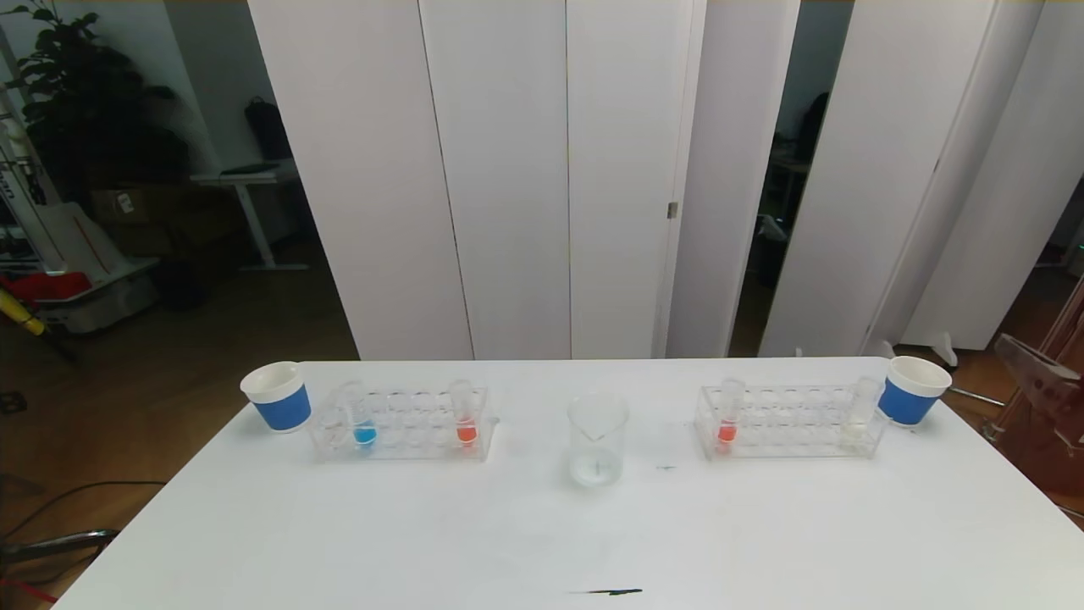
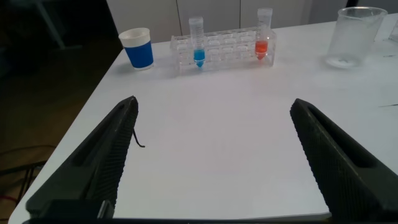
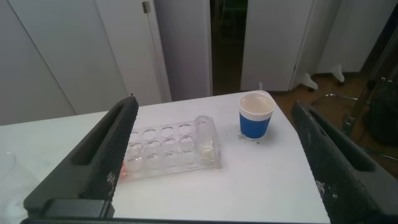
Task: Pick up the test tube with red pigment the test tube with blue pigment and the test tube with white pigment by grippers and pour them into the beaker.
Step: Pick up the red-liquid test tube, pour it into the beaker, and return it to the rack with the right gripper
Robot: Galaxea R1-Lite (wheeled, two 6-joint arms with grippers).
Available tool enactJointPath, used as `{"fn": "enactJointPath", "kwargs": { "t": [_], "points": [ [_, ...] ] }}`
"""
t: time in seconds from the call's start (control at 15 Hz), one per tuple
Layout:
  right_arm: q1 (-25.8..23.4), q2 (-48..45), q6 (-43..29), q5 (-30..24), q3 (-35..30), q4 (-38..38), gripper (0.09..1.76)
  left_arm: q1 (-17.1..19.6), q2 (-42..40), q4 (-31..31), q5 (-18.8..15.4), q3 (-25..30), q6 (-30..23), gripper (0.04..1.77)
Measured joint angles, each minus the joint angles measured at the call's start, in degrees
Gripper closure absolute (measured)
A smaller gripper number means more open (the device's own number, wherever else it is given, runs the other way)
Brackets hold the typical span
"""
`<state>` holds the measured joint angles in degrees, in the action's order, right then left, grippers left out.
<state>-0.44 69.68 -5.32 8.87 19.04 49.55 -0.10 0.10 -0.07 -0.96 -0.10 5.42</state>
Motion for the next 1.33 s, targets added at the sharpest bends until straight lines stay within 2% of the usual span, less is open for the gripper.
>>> {"fn": "enactJointPath", "kwargs": {
  "t": [0.2, 0.47, 0.8, 1.07, 1.33],
  "points": [
    [2.76, 8.96, -0.63, 2.89, -0.50, 9.18, 0.10, 0.00, 0.00, 0.00, 0.00, 0.00, 0.00, 0.06],
    [10.17, 20.59, -0.90, 10.08, -1.16, 22.11, 0.10, 0.00, 0.00, 0.00, 0.00, 0.00, 0.02, 0.06],
    [17.43, 35.67, -2.04, 15.57, -1.74, 37.29, 0.10, 0.00, 0.00, 0.00, 0.00, 0.00, 0.00, 0.06],
    [20.86, 44.95, -4.66, 16.55, -0.88, 39.89, 0.10, 0.00, 0.00, 0.00, 0.00, 0.00, 0.00, 0.06],
    [22.02, 49.53, -4.57, 16.77, 1.77, 39.89, 0.10, 0.00, 0.00, 0.00, 0.00, 0.00, 0.00, 0.06]
  ]
}}
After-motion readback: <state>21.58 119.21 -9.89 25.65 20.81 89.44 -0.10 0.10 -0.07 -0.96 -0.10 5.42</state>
